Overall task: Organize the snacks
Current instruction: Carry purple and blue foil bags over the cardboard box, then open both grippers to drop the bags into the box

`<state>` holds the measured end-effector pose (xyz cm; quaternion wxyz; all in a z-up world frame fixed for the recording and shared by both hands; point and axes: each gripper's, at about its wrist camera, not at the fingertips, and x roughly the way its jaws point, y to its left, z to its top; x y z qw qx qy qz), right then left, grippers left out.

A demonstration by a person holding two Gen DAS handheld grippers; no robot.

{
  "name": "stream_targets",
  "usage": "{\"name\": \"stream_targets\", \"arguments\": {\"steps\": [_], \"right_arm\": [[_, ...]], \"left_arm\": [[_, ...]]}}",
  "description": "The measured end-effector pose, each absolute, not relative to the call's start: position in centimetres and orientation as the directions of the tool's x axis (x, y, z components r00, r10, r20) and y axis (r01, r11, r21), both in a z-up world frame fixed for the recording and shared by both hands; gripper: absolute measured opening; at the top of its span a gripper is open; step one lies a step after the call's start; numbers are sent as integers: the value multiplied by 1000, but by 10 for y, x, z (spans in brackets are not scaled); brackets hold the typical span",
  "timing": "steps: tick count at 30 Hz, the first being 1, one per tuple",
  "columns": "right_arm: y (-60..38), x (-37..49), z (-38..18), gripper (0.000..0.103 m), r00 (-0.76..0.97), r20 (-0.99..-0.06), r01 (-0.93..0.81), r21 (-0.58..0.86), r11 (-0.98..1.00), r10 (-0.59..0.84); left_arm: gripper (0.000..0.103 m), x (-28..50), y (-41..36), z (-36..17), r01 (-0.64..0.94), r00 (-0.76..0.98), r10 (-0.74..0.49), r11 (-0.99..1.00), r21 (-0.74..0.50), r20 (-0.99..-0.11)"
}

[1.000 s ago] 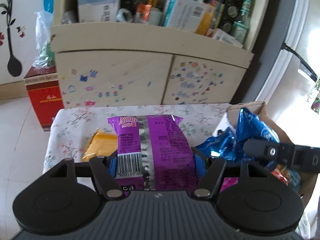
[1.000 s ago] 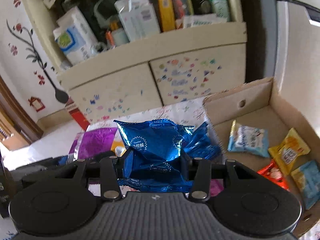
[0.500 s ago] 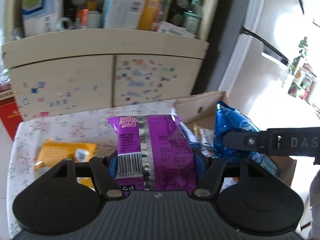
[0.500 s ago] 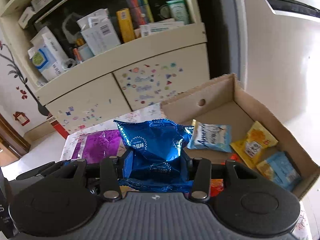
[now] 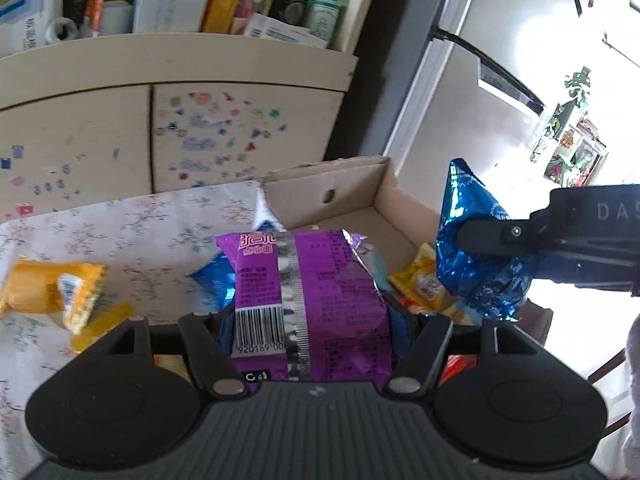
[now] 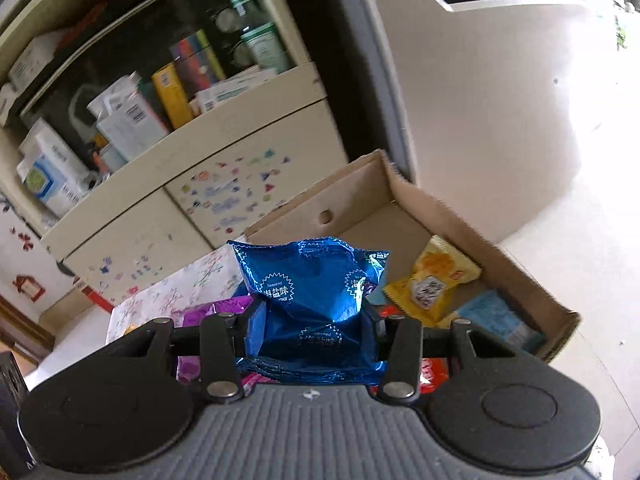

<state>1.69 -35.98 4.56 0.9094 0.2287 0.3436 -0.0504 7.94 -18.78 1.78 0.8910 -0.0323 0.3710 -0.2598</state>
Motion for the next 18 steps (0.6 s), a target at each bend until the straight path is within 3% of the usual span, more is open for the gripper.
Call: {"name": "stream_targets", "arguments": {"steps": [12,18], "right_arm": [[-406,7,47,54,776,-629,424,465,777,-47],[-422,3,42,61,776,-628,470,518,714,-55]], "left_arm": [[69,95,-257,36,497,558,-534,828,-259,-635],[85,97,-267,39,517,545,-549,815,-262,-634]]}}
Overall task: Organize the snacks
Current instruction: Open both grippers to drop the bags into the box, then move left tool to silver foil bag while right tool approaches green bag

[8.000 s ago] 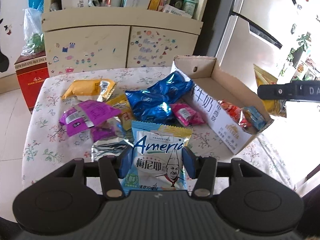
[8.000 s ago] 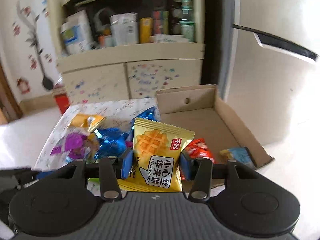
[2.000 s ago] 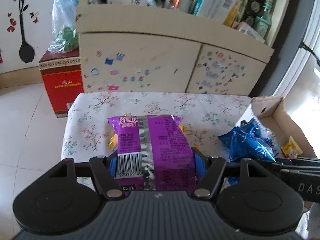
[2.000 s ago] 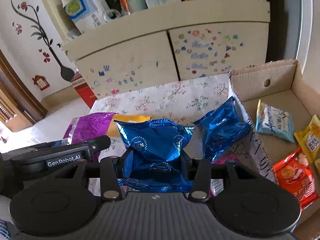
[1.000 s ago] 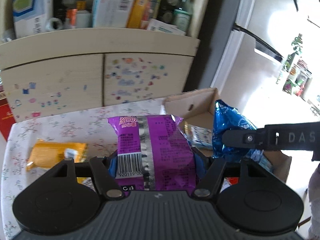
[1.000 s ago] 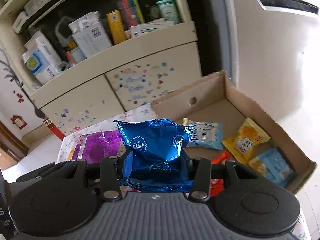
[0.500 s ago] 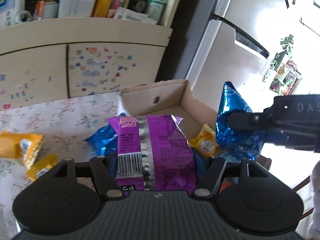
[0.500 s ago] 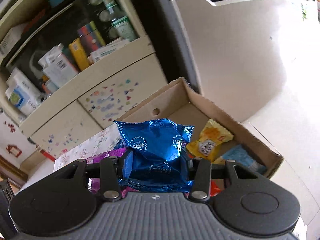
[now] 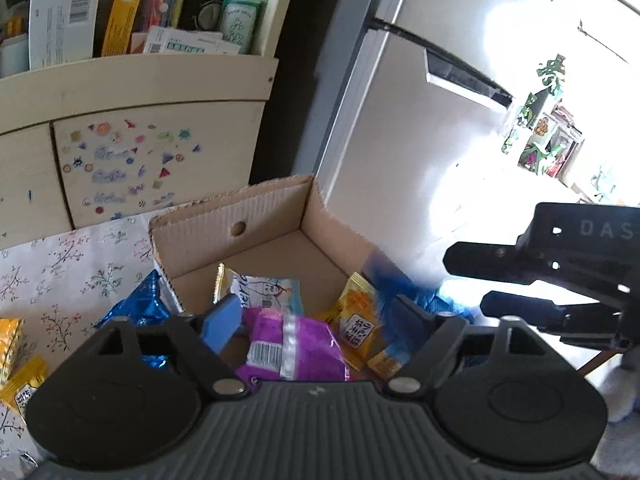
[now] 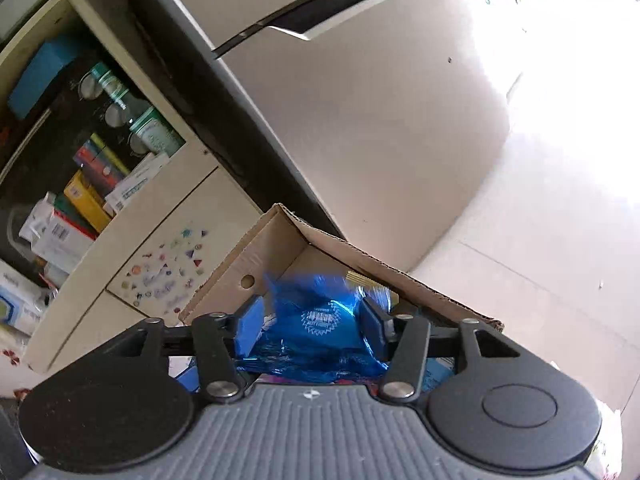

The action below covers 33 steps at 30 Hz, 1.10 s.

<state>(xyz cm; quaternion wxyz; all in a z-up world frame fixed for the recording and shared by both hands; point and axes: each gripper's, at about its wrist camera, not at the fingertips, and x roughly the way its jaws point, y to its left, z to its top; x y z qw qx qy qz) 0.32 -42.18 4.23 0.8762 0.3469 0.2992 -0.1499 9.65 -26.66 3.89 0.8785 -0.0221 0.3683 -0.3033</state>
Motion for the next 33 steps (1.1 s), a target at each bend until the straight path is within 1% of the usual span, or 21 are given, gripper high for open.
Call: {"name": "stream_targets", "arguments": {"steps": [8,10,16,21,28,33], "right_arm": [[-411,11,41,66,774,-633,436,527,730,-5],[-406,14,41,69,773,-635,410,525,746,22],[-381,25,38,70,753,-653,333,485,809,81],[-358,30,37,77,739,-663,255,436,863,116],[-326,35,30,78,701,-684,151,418,896,201],[-304,37,25,78,670,-701,85,399,913,244]], "left_arm": [[91,93,-239,51,536,545,-553,808,-245,-630],[91,94,-226,51,523,544,-542,816,-247,-640],[91,92,-187,43,475,543,-500,845,-244,-675],[91,90,-154,34,435,540,-470,866,-246,-698],[91,88,-110,21,355,540,-439,893,-279,-718],[91,83,-88,13,327,547,-401,911,-253,-735]]}}
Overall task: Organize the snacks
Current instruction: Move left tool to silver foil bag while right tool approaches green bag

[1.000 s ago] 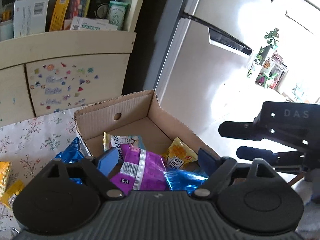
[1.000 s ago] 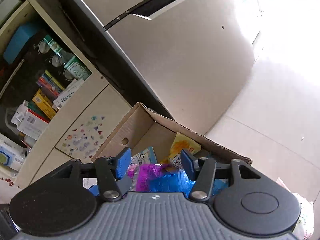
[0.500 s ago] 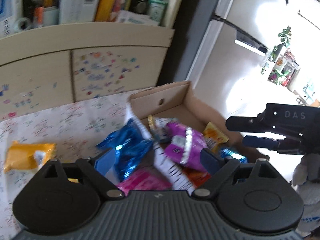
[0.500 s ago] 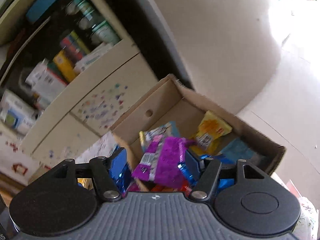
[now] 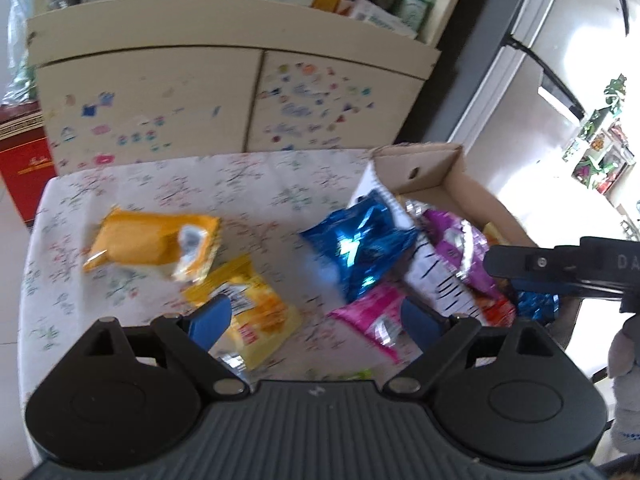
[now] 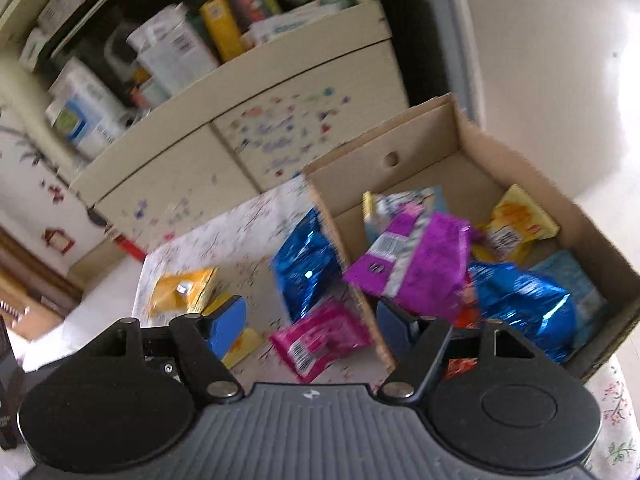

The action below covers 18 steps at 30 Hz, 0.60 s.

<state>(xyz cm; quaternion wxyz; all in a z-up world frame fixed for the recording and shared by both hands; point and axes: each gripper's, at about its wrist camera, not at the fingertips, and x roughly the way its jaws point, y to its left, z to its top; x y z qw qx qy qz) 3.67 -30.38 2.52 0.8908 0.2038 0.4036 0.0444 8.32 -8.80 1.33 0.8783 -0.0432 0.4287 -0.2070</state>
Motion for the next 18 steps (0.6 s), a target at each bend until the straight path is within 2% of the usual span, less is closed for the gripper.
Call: {"name": "stream_targets", "arguments": {"steps": [11,18], "right_arm": [[-257,38,6,78,566,-743,-56,398,915,358],[-242,37,-8,78,510,-780,-85,374,923,363]], "left_arm": [[91,84,-52,-14,242,501,-324,943,-229,-802],[91,90,-50,-37,204,446,-293,953,-223,-846]]}}
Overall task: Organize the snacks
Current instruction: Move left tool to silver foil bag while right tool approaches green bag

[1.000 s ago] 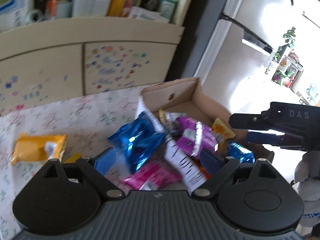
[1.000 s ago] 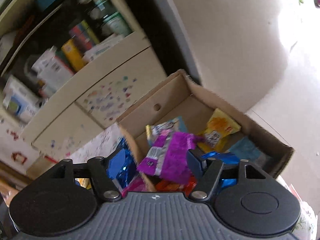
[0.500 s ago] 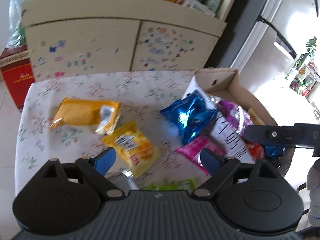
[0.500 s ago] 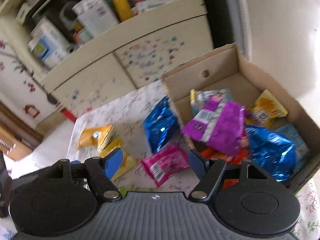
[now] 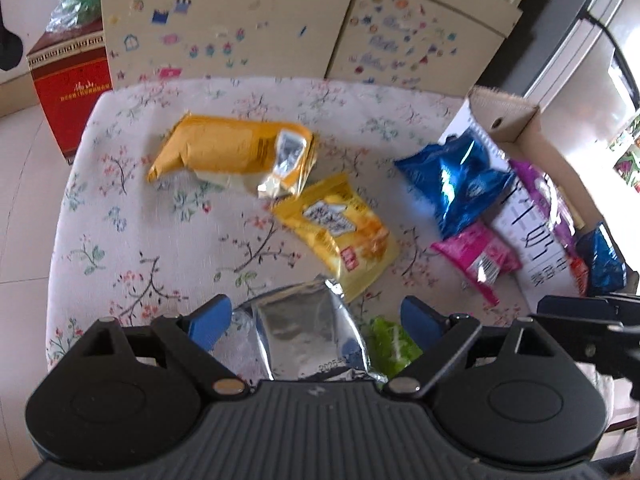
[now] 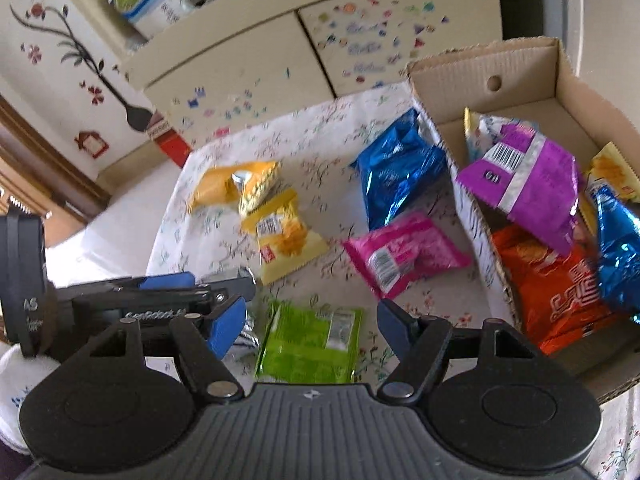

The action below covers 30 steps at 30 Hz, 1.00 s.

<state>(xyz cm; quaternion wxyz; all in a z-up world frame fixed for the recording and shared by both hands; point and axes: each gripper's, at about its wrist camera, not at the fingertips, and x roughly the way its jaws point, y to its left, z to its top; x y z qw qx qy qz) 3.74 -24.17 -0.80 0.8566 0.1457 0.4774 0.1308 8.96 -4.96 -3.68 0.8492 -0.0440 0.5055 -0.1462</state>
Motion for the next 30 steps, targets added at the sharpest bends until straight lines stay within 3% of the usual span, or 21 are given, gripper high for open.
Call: {"name": "stream_targets", "arguments": {"steps": [14,23,27,30], "right_arm": [[-218,37,-29,79,427,-837,-105,331,938,343],[-201,42,-49,82,411,-879,-52,245,968,244],[-193,46,-54,83,413,-886,-24,220,975,210],[-183,50,-59,83,409,-894,-35,184,982,182]], "left_arm": [[91,83,-34,-52,213,426,-192,971,-108,-884],[91,80,-25,-52,242,450,-169,968,-62,-877],[95,84,-27,-54,269,434,-166,962,-48,-885],[103,82,-34,-59,305,422,-99,952,38,-901]]}}
